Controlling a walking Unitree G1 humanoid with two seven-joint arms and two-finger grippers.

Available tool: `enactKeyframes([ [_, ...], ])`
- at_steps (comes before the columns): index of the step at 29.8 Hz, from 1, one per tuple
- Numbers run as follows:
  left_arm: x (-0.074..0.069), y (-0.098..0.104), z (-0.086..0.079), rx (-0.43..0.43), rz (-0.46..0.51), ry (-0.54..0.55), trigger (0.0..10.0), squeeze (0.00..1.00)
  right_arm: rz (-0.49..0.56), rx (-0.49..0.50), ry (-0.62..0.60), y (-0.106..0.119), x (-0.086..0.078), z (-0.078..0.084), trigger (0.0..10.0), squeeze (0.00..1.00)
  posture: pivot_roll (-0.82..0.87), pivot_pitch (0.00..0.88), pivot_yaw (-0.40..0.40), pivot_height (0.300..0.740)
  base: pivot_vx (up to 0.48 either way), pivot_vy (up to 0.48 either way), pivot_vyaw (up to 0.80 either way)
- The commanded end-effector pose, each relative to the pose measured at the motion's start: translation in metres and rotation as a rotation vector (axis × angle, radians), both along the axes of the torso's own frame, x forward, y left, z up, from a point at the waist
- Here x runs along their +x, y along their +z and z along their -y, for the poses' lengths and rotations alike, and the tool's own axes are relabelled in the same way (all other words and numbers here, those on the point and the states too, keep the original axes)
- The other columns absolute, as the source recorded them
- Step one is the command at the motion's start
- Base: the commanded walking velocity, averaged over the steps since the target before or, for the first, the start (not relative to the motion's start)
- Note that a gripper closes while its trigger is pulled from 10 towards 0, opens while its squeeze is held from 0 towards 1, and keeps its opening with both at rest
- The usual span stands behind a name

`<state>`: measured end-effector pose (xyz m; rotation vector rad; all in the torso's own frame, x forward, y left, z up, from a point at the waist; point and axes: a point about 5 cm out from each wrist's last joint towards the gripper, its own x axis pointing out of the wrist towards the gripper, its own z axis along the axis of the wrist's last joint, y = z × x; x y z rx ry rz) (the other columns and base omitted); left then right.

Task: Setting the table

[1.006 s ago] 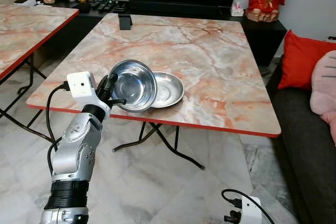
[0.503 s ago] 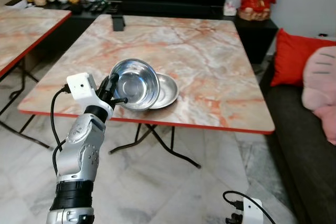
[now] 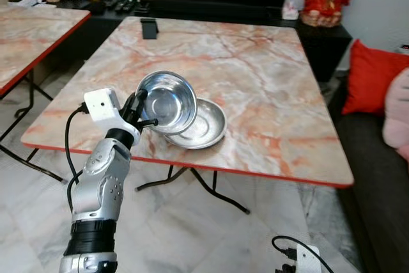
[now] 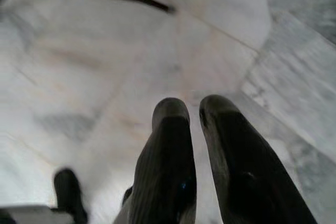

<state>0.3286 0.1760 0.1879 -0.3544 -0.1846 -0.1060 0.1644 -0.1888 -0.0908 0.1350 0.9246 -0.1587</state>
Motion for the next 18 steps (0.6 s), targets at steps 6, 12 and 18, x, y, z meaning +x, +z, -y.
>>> enactKeyframes([
  [6,0.002,0.008,0.015,-0.016,0.028,-0.057,10.0,0.00,0.001,-0.010,-0.007,0.000,0.002,-0.002,10.0,0.00,0.03,0.000,-0.031,0.740,0.321,0.000,0.00],
  [12,0.004,0.009,0.012,-0.043,0.016,-0.065,10.0,0.00,0.001,0.008,-0.004,-0.001,0.001,-0.017,10.0,0.00,0.03,0.000,-0.030,0.740,0.000,0.000,-0.29],
  [18,0.003,0.008,0.013,-0.086,-0.017,-0.146,10.0,0.00,0.003,0.000,0.005,-0.002,0.000,-0.019,10.0,0.00,0.03,0.000,-0.032,0.740,0.000,0.000,-0.21],
])
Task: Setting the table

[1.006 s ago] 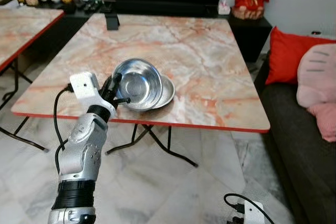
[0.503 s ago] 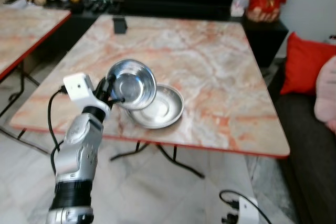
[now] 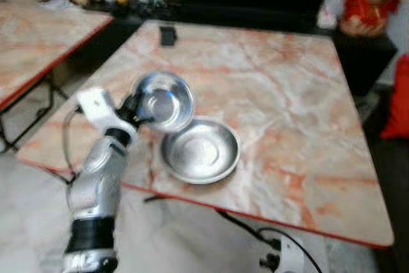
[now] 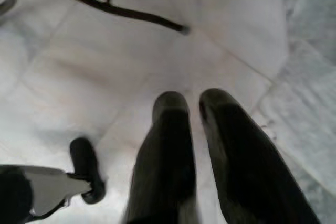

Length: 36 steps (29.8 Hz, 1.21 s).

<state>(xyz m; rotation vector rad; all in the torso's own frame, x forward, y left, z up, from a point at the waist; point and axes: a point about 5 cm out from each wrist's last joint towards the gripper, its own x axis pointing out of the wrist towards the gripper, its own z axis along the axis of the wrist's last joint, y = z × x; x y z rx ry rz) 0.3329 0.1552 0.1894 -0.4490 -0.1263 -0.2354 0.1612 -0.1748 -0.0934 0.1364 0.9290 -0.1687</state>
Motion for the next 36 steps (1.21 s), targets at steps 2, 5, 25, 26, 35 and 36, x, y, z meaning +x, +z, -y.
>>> enactKeyframes([
  [2,-0.002,0.006,-0.008,0.010,0.006,-0.049,10.0,0.00,0.008,0.003,0.014,0.001,0.003,-0.005,10.0,0.00,0.04,0.000,-0.033,0.740,0.000,0.000,0.00],
  [5,-0.003,0.003,-0.010,0.049,-0.018,-0.087,10.0,0.00,0.009,0.002,0.014,0.001,0.001,-0.003,10.0,0.00,0.04,0.000,-0.033,0.740,0.000,0.000,0.00],
  [25,-0.001,-0.012,-0.009,0.053,-0.146,-0.044,10.0,0.00,-0.010,-0.026,-0.022,0.000,-0.024,0.050,10.0,0.00,0.03,0.000,-0.038,0.740,0.000,0.000,-0.55],
  [26,-0.001,-0.012,-0.009,0.053,-0.146,-0.044,10.0,0.00,-0.010,-0.026,-0.022,0.000,-0.024,0.050,10.0,0.00,0.03,0.000,-0.038,0.740,0.000,0.000,0.00],
  [35,-0.010,-0.018,-0.008,-0.016,-0.224,-0.025,10.0,0.00,-0.007,-0.016,0.007,0.001,-0.006,0.026,10.0,0.00,0.04,0.000,-0.040,0.740,0.000,0.000,0.00],
  [36,-0.010,-0.019,-0.007,-0.014,-0.229,-0.029,10.0,0.00,-0.006,-0.014,0.011,0.001,-0.004,0.023,10.0,0.00,0.04,0.000,-0.040,0.740,0.000,0.000,0.00],
])
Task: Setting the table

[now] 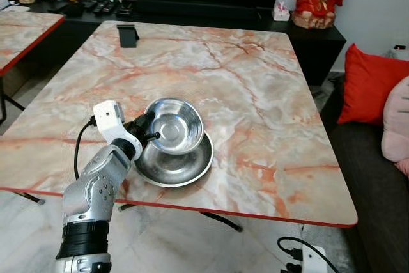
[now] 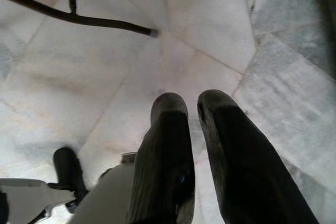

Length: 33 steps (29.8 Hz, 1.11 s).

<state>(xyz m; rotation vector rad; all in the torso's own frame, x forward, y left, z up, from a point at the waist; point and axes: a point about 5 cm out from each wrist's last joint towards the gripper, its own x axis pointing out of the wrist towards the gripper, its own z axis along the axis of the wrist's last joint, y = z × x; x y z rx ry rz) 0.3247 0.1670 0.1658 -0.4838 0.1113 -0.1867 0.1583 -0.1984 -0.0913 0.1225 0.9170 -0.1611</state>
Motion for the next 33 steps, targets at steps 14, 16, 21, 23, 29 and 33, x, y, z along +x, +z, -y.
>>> enactKeyframes([
  [14,0.004,-0.008,0.008,-0.029,-0.069,0.067,10.0,0.00,0.006,0.010,0.033,0.005,0.024,-0.037,10.0,0.00,0.03,0.000,-0.037,0.740,0.000,0.000,0.00],
  [16,0.004,-0.010,0.009,-0.038,-0.078,0.072,10.0,0.00,0.007,0.010,0.034,0.005,0.025,-0.038,10.0,0.00,0.03,0.000,-0.037,0.740,0.000,0.000,0.00],
  [21,0.007,-0.012,0.009,-0.043,-0.090,0.085,10.0,0.00,0.009,0.003,0.025,0.006,0.025,-0.032,10.0,0.00,0.03,0.000,-0.037,0.740,0.000,0.000,0.00],
  [23,0.008,-0.012,0.008,-0.040,-0.093,0.099,10.0,0.00,0.008,0.000,0.020,0.006,0.023,-0.025,10.0,0.00,0.03,0.000,-0.035,0.740,0.000,0.000,0.00],
  [29,0.010,-0.013,0.007,-0.036,-0.098,0.120,10.0,0.00,0.004,-0.007,0.002,0.004,0.013,-0.006,10.0,0.00,0.03,0.000,-0.035,0.740,0.000,0.000,0.00],
  [33,0.011,-0.016,0.008,-0.030,-0.111,0.123,10.0,0.00,-0.001,-0.013,-0.011,0.003,0.004,0.010,10.0,0.00,0.03,0.000,-0.035,0.740,0.000,0.000,0.00],
])
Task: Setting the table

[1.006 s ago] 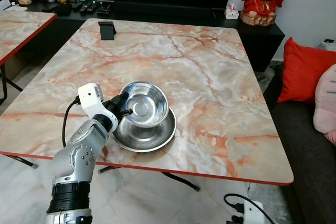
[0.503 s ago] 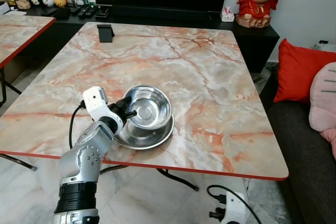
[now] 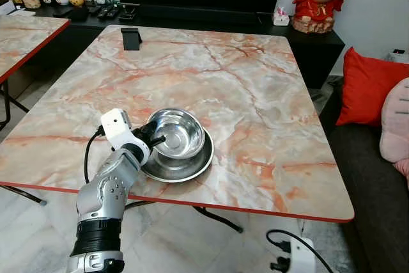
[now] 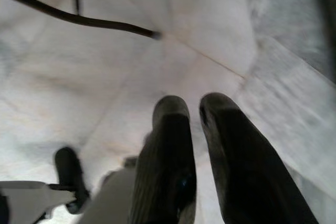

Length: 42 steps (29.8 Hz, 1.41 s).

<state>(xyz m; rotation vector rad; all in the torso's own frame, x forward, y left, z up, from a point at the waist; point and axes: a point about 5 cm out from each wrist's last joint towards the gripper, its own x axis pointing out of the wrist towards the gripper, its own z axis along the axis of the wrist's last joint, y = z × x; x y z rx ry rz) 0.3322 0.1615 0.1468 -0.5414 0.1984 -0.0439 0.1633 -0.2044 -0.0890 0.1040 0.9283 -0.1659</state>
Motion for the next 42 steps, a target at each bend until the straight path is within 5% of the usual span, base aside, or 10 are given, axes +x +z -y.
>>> enactKeyframes([
  [1,0.003,0.003,0.003,0.014,0.009,0.006,10.0,0.00,0.012,0.004,-0.016,0.001,-0.002,0.005,10.0,0.00,0.03,0.000,-0.035,0.740,0.000,0.000,0.00],
  [2,0.003,0.003,0.003,0.014,0.009,0.006,10.0,0.07,0.009,0.004,-0.016,0.000,-0.004,0.005,10.0,0.00,0.03,0.000,-0.035,0.740,0.000,0.000,0.00],
  [3,0.003,0.003,0.003,0.014,0.009,0.006,10.0,0.33,0.008,0.005,-0.016,-0.001,-0.005,0.005,10.0,0.00,0.03,0.000,-0.035,0.740,0.000,0.000,0.00],
  [4,0.003,0.003,0.003,0.013,0.008,0.006,10.0,0.33,0.007,0.006,-0.016,-0.001,-0.005,0.005,10.0,0.00,0.03,0.000,-0.035,0.740,0.000,0.000,0.00],
  [5,0.003,0.002,0.003,0.019,0.001,0.003,10.0,0.94,0.005,0.007,-0.016,-0.001,-0.006,0.004,10.0,0.00,0.03,0.000,-0.035,0.740,0.000,0.000,0.00],
  [6,0.003,0.001,0.003,0.022,-0.007,-0.001,10.0,1.00,0.004,0.008,-0.014,-0.002,-0.007,0.004,10.0,0.00,0.03,0.000,-0.035,0.740,0.000,0.000,0.00],
  [41,-0.006,0.017,-0.010,0.186,0.012,-0.060,10.0,1.00,0.000,0.015,-0.001,-0.002,-0.004,0.000,10.0,0.00,0.04,0.000,-0.040,0.740,0.000,0.000,0.00],
  [42,-0.006,0.022,-0.012,0.234,0.046,-0.071,10.0,0.49,0.000,0.016,-0.002,-0.002,-0.004,-0.001,10.0,0.00,0.05,0.000,-0.040,0.740,0.000,0.000,0.00],
])
